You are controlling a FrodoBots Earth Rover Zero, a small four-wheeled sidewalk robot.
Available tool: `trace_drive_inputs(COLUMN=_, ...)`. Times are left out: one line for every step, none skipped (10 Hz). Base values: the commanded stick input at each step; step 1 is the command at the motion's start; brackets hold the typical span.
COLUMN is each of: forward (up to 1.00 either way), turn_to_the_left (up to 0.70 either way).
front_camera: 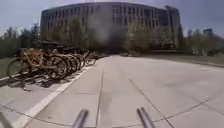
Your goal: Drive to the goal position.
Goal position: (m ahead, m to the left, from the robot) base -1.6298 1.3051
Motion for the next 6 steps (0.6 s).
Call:
trace_drive_inputs(forward=0.7, turn_to_the_left=-0.35)
trace_drive_inputs(forward=0.7, turn_to_the_left=-0.35)
trace_drive_inputs(forward=0.7, turn_to_the_left=-0.35)
trace_drive_inputs(forward=0.7, turn_to_the_left=-0.35)
trace_drive_inputs(forward=0.7, turn_to_the_left=-0.35)
trace_drive_inputs(forward=0.7, turn_to_the_left=-0.34)
